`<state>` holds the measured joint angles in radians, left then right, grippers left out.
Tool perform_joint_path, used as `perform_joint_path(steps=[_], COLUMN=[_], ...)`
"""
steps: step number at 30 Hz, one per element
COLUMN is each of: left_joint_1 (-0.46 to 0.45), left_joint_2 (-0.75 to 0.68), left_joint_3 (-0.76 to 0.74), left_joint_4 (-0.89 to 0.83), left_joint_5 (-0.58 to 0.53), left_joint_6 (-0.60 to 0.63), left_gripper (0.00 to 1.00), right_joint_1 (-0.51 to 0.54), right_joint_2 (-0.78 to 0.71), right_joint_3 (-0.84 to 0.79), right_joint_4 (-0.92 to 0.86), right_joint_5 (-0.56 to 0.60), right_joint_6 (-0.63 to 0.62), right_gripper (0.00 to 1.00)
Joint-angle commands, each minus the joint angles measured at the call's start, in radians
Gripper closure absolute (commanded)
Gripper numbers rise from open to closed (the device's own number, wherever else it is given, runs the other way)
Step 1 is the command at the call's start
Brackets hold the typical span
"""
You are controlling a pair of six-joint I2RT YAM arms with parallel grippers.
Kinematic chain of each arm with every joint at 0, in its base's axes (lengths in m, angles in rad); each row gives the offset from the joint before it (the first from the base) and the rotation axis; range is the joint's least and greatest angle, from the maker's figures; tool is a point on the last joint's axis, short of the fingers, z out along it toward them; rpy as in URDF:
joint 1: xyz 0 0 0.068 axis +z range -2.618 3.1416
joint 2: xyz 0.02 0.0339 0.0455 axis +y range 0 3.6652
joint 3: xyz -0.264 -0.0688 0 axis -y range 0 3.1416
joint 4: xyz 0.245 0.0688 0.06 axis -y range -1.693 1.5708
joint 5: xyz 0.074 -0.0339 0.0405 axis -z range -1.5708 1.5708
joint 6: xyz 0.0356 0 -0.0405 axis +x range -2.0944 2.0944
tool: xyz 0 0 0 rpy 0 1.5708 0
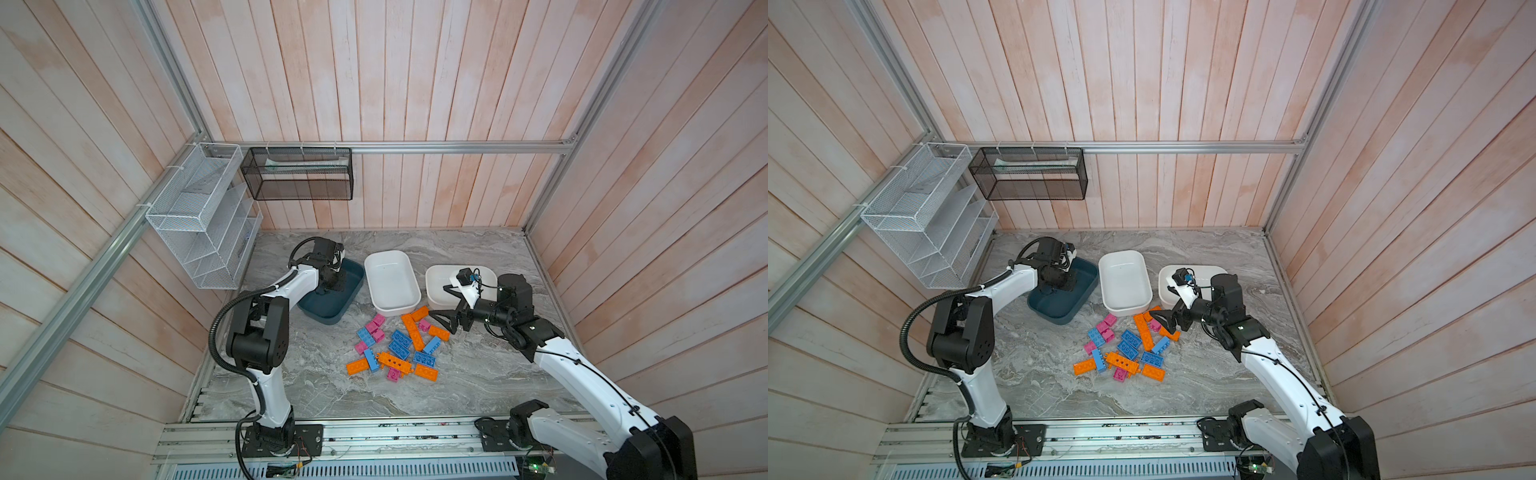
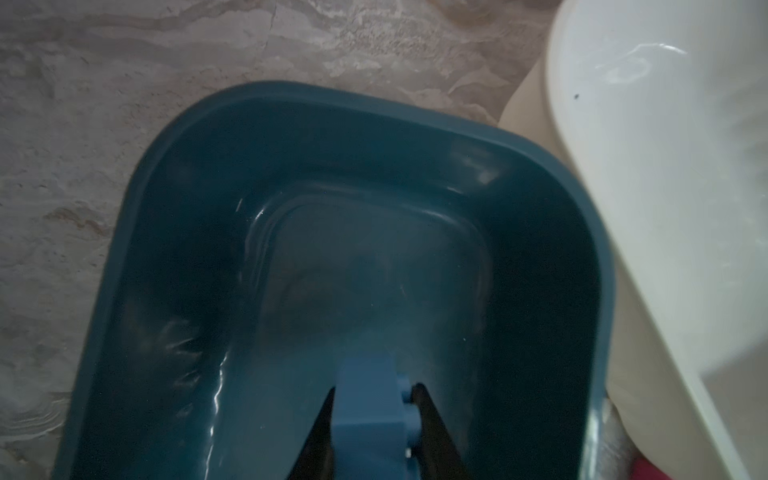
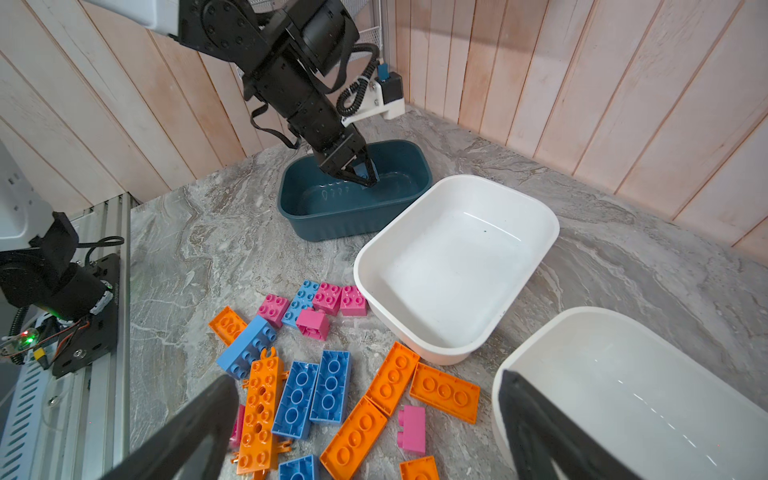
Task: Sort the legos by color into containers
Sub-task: 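Carry the blue brick with the left gripper into the teal tub and release, then lower the left gripper to the pile and grasp a small pink brick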
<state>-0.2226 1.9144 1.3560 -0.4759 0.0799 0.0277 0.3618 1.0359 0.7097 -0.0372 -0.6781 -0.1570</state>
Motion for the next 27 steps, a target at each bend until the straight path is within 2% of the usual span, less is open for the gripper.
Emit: perform_joint_path(steps=[1,5,11,17,23,27], left_joint_1=[0.002,0.002,0.004,-0.006,-0.100,-0.194], left_joint_2=[0.035,0.041,-0.050,-0.222,-0.424,-0.533], left_joint_3=[0.044,0.073,0.081,0.011,-0.116,-0.207], left_joint_4=[0.020,-0.025,-0.128,-0.228,-0.291,-0.323], left_joint_5=[-0.039,-0.038,-0.018,0.069,0.114,0.098], left_joint_6=[-0.071,-0.071,-0.076,-0.195,-0.301,-0.382], left_gripper=[0.75,0.61,0.44,0.39,0.35,0.34], right_joint_1=[0.010,0.011,0.011,0.010,0.009,0.010], right_joint_2=[0.011,0.012,-0.004,-0.009,-0.008,-0.008], right_joint_3=[0.004,0.008,0.016,0.026,0.038,0.050], right_joint_4=[0.022,0.010,-0.016,-0.029,-0.041,-0.062], right_joint_5=[0.014,0.014,0.030,0.037,0.031,0.031], right_joint_6=[0.006,0.000,-0.019,-0.034,-0.046,-0.065], right_gripper=[0.02,0.02,0.02,0.02,0.02,0.02])
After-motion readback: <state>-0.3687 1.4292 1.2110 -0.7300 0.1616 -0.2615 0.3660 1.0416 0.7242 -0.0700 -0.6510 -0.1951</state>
